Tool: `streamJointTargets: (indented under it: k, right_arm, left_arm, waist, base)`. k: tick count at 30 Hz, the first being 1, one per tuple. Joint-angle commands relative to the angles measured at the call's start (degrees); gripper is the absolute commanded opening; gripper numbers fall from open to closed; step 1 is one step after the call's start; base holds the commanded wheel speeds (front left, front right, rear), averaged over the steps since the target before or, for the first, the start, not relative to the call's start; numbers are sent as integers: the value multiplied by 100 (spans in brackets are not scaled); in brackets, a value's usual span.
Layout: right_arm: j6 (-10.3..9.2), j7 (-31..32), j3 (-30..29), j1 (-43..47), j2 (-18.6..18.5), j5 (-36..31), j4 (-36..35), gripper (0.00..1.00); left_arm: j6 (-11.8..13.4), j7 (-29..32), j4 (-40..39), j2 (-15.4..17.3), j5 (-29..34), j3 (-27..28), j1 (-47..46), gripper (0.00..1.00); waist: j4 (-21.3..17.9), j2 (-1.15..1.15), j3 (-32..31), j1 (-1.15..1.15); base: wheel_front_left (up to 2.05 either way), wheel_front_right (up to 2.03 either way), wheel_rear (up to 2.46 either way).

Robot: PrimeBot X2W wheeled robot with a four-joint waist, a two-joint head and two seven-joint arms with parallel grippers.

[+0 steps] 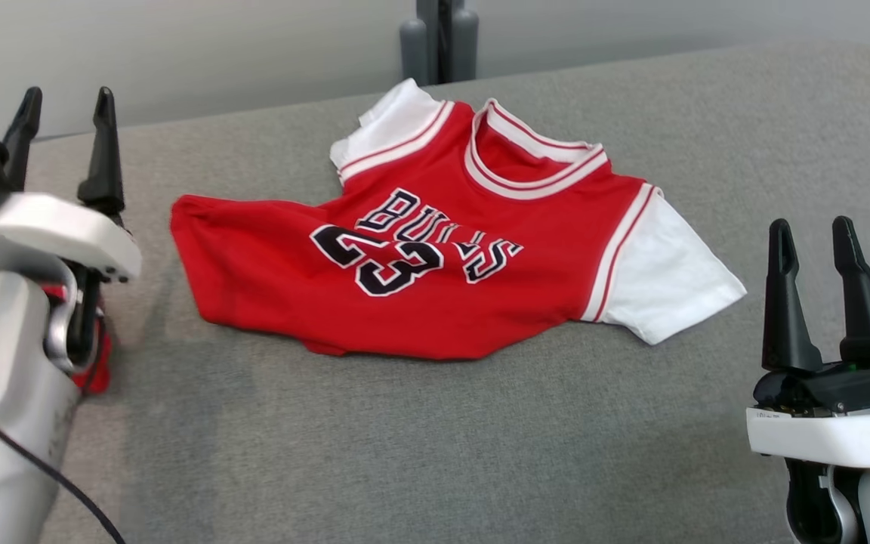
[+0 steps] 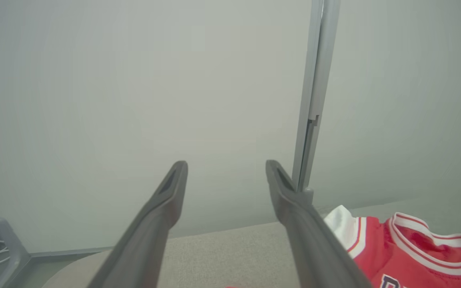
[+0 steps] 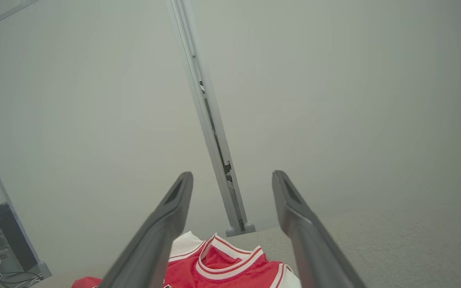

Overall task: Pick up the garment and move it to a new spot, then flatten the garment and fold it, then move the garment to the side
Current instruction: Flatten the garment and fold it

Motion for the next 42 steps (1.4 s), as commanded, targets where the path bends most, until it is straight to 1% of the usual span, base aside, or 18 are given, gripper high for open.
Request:
streamJointTargets:
  k: [1,5,7,9,10,12,15,18,20,25,30,31,35,39,42]
  right_arm:
    - [0,-10,-21,85,-36,-83,-81,100]
    - [0,-11,-38,193,-36,-265,-169,100]
    - [0,-11,-31,241,-35,-364,-186,100]
    - [0,-11,-26,249,-36,-449,-215,100]
    - [0,-11,-26,251,-35,-486,-240,100]
    - [0,-10,-20,291,-36,-558,-261,100]
    - [0,-10,5,370,-35,-648,-256,100]
    - [0,-10,30,416,-36,-737,-223,100]
    - [0,-10,29,477,-35,-760,-191,100]
    - [0,-10,11,511,-34,-796,-141,100]
    - [0,-10,65,562,-34,-837,-99,100]
    - [0,-11,45,558,-35,-733,-59,100]
    - [0,-10,70,537,-34,-752,-14,100]
    - [0,-10,80,507,-34,-758,-32,100]
    - [0,-10,105,425,-34,-762,-66,100]
  left_arm:
    - [143,-21,-509,-66,95,218,470,100]
    - [442,-20,-1845,-341,361,793,1556,100]
    - [645,-20,-2528,-561,570,1173,2121,100]
    - [715,-19,-3063,-825,809,1408,2744,100]
    - [739,-20,-3325,-972,910,1539,2997,100]
    - [704,-21,-3709,-1236,1101,1771,3439,100]
    - [529,-21,-4030,-1581,1351,2048,4044,100]
    - [332,-21,-4089,-1791,1503,2188,4418,100]
    - [241,-21,-4020,-1854,1591,2231,4580,100]
    - [141,-21,-3919,-1916,1640,2362,4687,100]
    - [182,-21,-3863,-1923,1477,2326,4711,100]
    - [192,-21,-3830,-1923,1447,2324,4704,100]
    - [176,-22,-3806,-1922,1424,2328,4652,100]
    - [45,-22,-3602,-1926,1325,2116,4585,100]
    - [-100,-22,-3204,-1923,1305,1847,4461,100]
  waist:
    - [211,0,-236,0]
    - [325,0,-422,0]
    - [350,0,-489,0]
    - [360,0,-546,0]
    - [367,0,-570,0]
    - [375,0,-624,0]
    - [377,0,-702,0]
    - [389,0,-779,0]
    - [399,0,-824,0]
    - [409,0,-880,0]
    - [384,0,-908,0]
    - [365,0,-902,0]
    - [345,0,-897,0]
    - [311,0,-808,0]
    - [266,0,-663,0]
  base:
    - [0,0,0]
    - [0,0,0]
    - [0,0,0]
    - [0,0,0]
    - [0,0,0]
    - [0,0,0]
    - [0,0,0]
    - [0,0,0]
    - [0,0,0]
    - [0,0,0]
    - [0,0,0]
    - [0,0,0]
    - [0,0,0]
    - [0,0,0]
    - [0,0,0]
